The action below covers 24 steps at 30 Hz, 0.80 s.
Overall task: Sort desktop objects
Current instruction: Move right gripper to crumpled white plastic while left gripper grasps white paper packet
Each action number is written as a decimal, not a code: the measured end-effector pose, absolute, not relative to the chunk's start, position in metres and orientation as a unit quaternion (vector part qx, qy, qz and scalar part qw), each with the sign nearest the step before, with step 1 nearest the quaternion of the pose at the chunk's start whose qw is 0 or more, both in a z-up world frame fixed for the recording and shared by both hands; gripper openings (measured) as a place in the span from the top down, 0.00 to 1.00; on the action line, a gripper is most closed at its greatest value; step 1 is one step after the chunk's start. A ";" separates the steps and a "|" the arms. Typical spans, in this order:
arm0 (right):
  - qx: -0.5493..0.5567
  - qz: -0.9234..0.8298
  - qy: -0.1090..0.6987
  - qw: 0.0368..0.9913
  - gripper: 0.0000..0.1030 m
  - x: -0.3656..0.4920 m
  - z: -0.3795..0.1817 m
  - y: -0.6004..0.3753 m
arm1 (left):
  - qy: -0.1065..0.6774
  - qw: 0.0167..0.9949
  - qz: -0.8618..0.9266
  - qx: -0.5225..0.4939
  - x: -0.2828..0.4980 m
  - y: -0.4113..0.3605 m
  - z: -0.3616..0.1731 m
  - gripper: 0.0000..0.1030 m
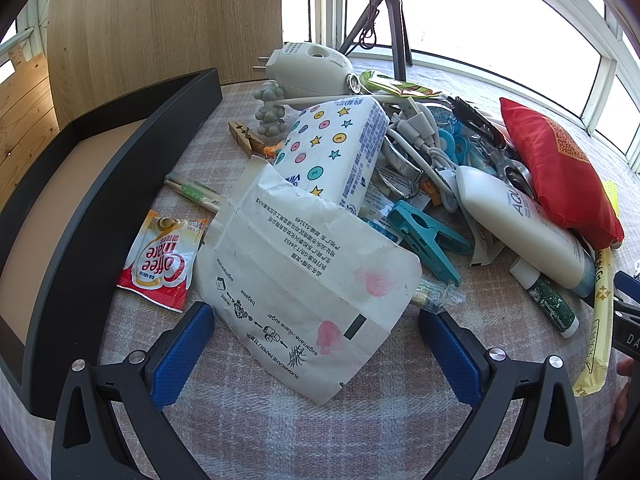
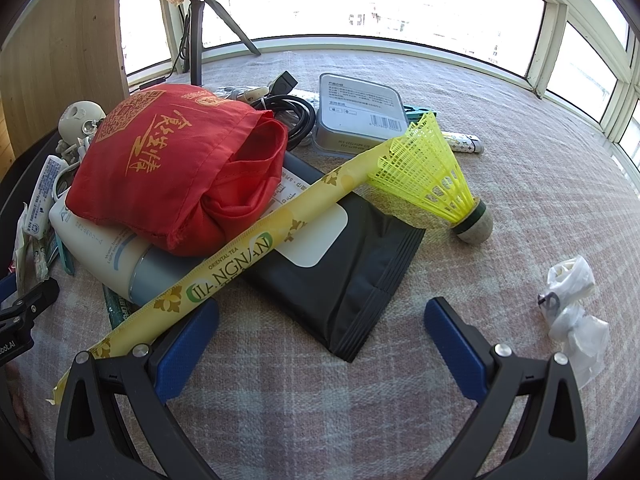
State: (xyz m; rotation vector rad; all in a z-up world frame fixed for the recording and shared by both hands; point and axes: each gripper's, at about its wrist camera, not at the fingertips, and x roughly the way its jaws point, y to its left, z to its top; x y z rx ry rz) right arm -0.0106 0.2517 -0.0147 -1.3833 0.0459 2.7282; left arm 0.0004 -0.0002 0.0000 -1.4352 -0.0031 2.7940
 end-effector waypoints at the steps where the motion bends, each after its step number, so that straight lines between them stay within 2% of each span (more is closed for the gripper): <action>1: -0.452 0.891 0.015 0.041 0.00 -0.011 -0.015 0.252 | -0.001 0.000 0.890 -0.457 0.000 0.000 0.000 0.00; 18: -0.472 0.881 0.005 0.013 0.00 -0.015 -0.014 0.250 | 0.008 0.010 0.877 -0.481 0.001 -0.003 0.004 0.01; 24: -0.489 0.872 0.015 -0.009 0.00 -0.004 -0.006 0.249 | 0.012 -0.001 0.881 -0.473 0.013 -0.007 0.026 0.01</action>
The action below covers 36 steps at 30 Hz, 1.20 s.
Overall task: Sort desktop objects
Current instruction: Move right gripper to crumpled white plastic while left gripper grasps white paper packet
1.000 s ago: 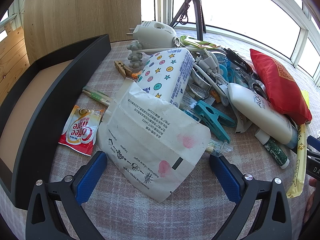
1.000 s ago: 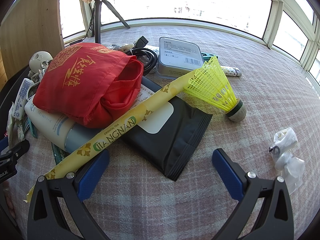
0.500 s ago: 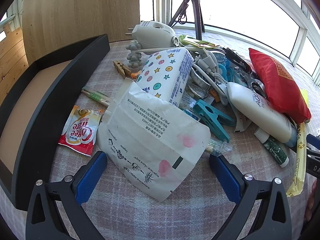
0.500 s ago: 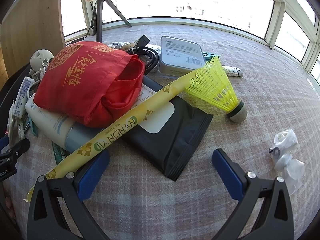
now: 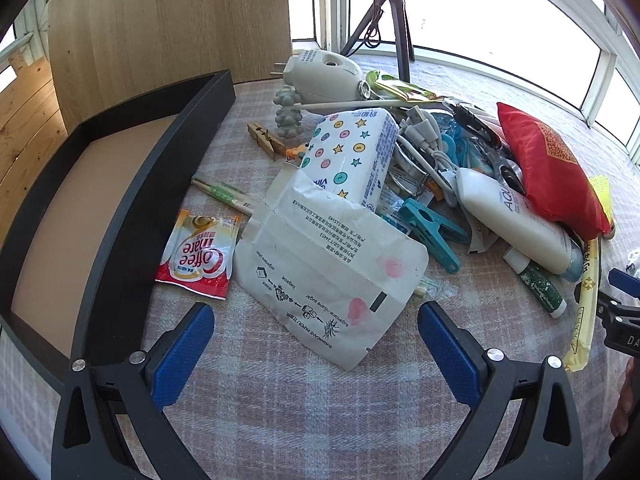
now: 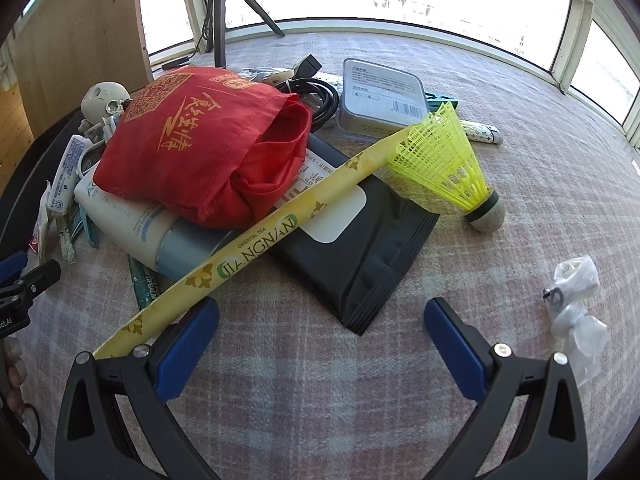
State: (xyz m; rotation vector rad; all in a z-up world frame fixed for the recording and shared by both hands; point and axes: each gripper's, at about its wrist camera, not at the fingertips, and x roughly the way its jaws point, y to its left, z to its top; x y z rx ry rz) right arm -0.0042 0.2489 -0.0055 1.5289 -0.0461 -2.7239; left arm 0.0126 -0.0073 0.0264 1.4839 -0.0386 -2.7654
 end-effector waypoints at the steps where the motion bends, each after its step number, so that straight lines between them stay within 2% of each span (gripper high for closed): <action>1: 0.487 -0.873 -0.014 0.010 0.00 -0.001 -0.002 0.249 | -0.014 0.000 -0.883 0.469 0.015 -0.007 0.031 0.01; 10: 0.454 -0.891 -0.013 0.010 0.00 0.032 0.047 0.274 | -0.028 -0.003 -0.895 0.446 0.042 -0.022 0.077 0.01; 19: 0.442 -0.896 -0.004 -0.051 0.00 0.063 0.071 0.337 | -0.035 -0.006 -0.905 0.423 0.055 -0.029 0.108 0.01; 26: 0.453 -0.887 -0.010 -0.088 0.05 0.083 0.065 0.376 | -0.031 -0.030 -0.902 0.430 0.057 -0.006 0.098 0.02; 28: 0.456 -0.885 -0.017 -0.093 0.11 0.085 0.062 0.383 | -0.030 -0.036 -0.899 0.435 0.056 0.001 0.092 0.05; 36: 0.488 -0.869 -0.021 -0.079 0.15 0.069 0.045 0.388 | -0.047 -0.037 -0.895 0.443 0.053 0.017 0.077 0.12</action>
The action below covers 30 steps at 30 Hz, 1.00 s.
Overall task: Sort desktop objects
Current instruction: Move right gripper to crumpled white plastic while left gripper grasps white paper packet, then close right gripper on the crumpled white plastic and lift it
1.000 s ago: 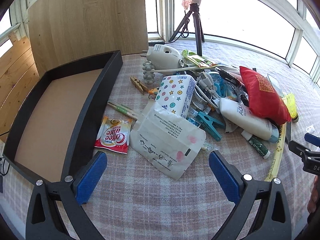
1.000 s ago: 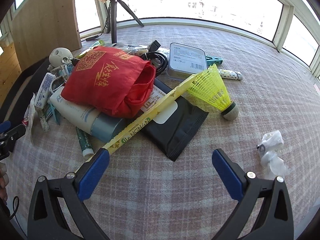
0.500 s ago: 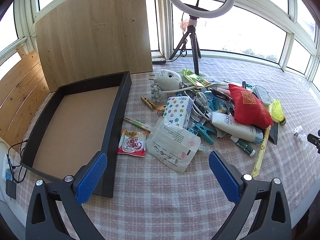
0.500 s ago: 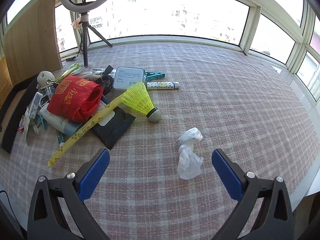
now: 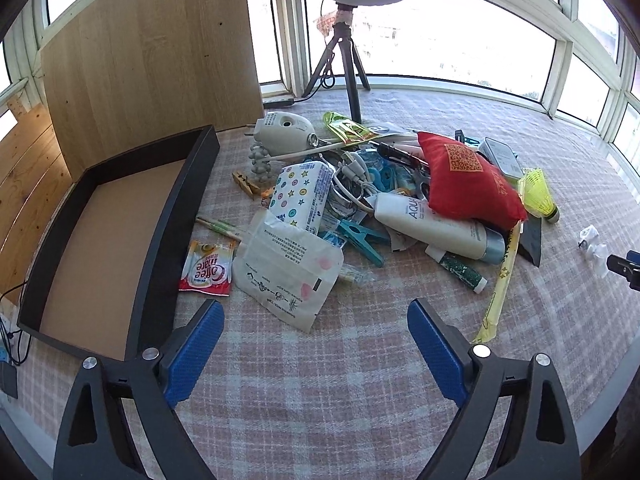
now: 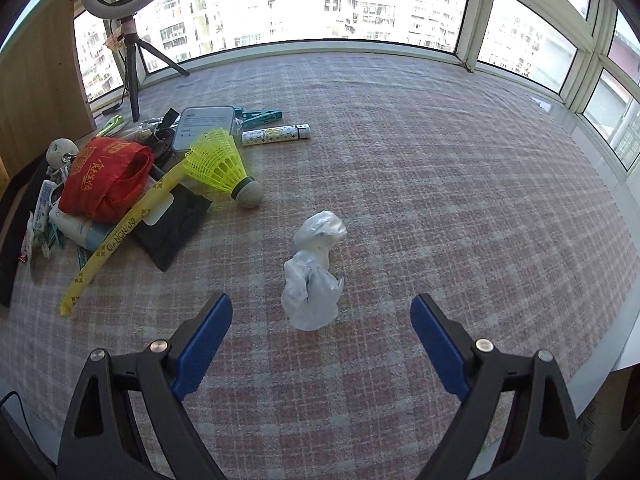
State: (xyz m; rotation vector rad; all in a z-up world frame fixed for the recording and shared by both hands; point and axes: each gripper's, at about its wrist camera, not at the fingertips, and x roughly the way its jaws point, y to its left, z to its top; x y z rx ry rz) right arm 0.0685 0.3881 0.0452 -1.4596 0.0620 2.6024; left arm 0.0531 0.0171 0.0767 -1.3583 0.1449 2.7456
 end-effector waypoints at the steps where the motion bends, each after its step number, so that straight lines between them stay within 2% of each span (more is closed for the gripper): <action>1: -0.492 0.867 0.015 0.079 0.15 0.065 0.043 0.388 | 0.048 0.035 0.893 -0.445 0.052 0.016 0.074 0.13; 3: -0.499 0.863 0.008 0.082 0.16 0.059 0.037 0.389 | 0.048 0.030 0.891 -0.451 0.050 0.014 0.069 0.15; 5: -0.507 0.858 0.007 0.084 0.22 0.053 0.031 0.391 | 0.046 0.024 0.889 -0.456 0.047 0.012 0.064 0.15; 7: -0.518 0.851 0.013 0.087 0.34 0.048 0.025 0.395 | 0.047 0.016 0.885 -0.463 0.041 0.013 0.058 0.16; 9: -0.529 0.844 0.021 0.087 0.41 0.043 0.020 0.398 | 0.054 0.005 0.884 -0.465 0.033 0.017 0.053 0.17; 10: -0.532 0.842 0.026 0.085 0.43 0.042 0.017 0.399 | 0.058 -0.002 0.882 -0.468 0.029 0.019 0.050 0.21; 17: -0.535 0.840 0.014 0.086 0.43 0.037 0.015 0.394 | 0.069 -0.034 0.871 -0.486 0.005 0.023 0.029 0.28; 20: -0.537 0.839 0.009 0.084 0.45 0.035 0.015 0.391 | 0.074 -0.048 0.868 -0.488 0.000 0.021 0.024 0.38; 23: -0.541 0.837 0.006 0.081 0.57 0.032 0.014 0.389 | 0.062 -0.046 0.869 -0.489 0.000 0.015 0.026 0.53; 25: -0.545 0.835 0.009 0.078 0.68 0.031 0.013 0.391 | 0.052 -0.042 0.870 -0.489 0.001 0.010 0.028 0.70; 26: -0.545 0.835 0.012 0.077 0.68 0.031 0.013 0.392 | 0.046 -0.039 0.870 -0.489 0.002 0.007 0.029 0.74; 28: -0.542 0.837 0.025 0.072 0.77 0.032 0.015 0.397 | 0.029 -0.031 0.873 -0.487 0.006 0.001 0.033 0.83; 30: -0.538 0.839 0.041 0.068 0.80 0.035 0.017 0.402 | 0.014 -0.021 0.877 -0.480 0.012 -0.005 0.040 0.92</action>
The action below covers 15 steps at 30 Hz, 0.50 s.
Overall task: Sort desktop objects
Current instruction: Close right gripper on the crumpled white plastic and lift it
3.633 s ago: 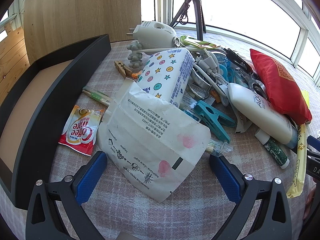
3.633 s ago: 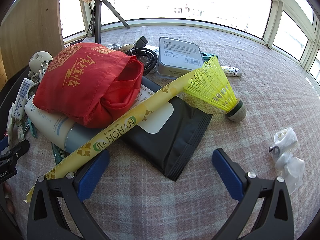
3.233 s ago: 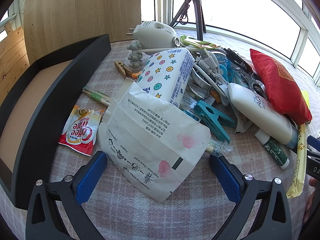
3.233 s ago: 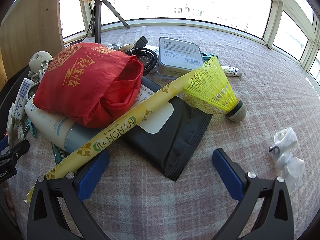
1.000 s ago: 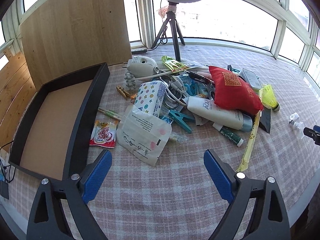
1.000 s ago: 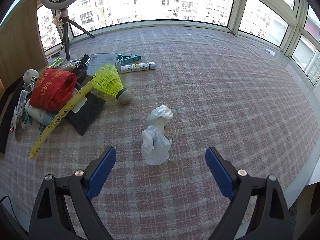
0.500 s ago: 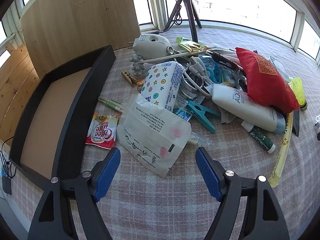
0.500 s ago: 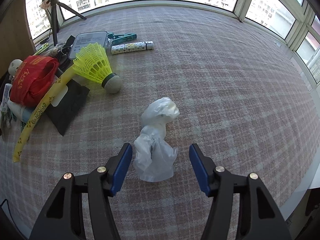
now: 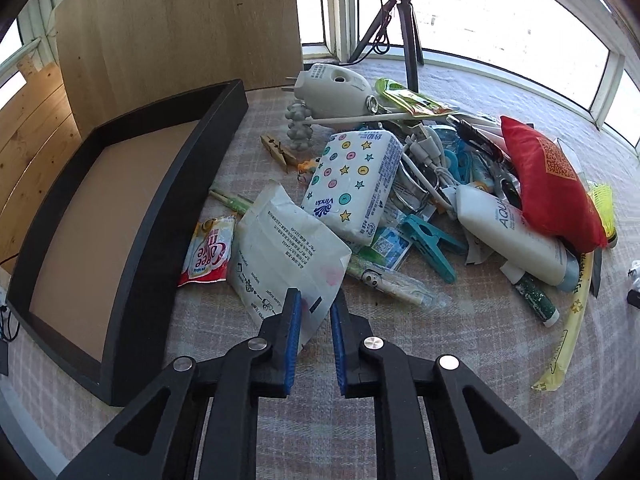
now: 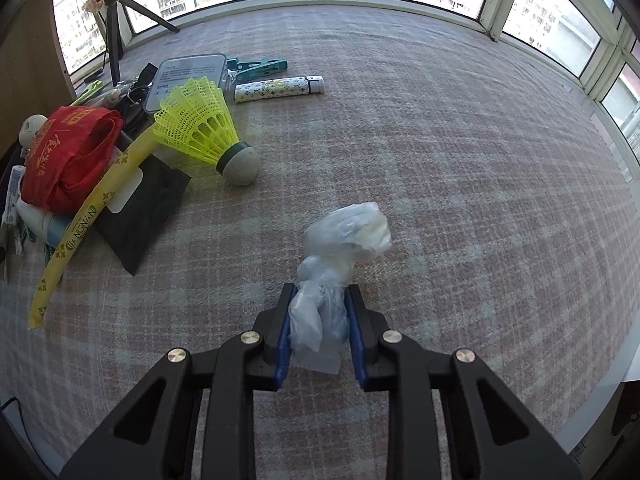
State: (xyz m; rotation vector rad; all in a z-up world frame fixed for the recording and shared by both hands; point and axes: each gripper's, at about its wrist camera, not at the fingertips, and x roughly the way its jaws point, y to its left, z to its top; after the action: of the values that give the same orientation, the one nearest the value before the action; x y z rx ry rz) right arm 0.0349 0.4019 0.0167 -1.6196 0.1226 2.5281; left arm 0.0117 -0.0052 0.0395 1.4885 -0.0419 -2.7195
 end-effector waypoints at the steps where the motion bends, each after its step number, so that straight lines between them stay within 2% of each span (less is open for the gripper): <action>1: -0.535 0.841 0.049 0.067 0.81 0.037 0.018 0.404 | -0.011 0.017 -0.879 0.477 0.015 -0.008 0.043 0.95; 10: -0.495 0.860 0.116 0.044 0.82 0.052 0.045 0.421 | 0.049 -0.001 -0.893 0.447 0.039 -0.044 0.085 1.00; 15: -0.467 0.876 0.116 0.033 0.82 0.053 0.073 0.414 | 0.057 -0.002 -0.899 0.434 0.044 -0.062 0.103 1.00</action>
State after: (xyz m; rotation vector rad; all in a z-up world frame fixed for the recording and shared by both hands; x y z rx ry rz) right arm 0.0534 0.4140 0.0726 -1.4367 0.3569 2.6957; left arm 0.0436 -0.0619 0.1029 1.3644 0.1781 -2.8278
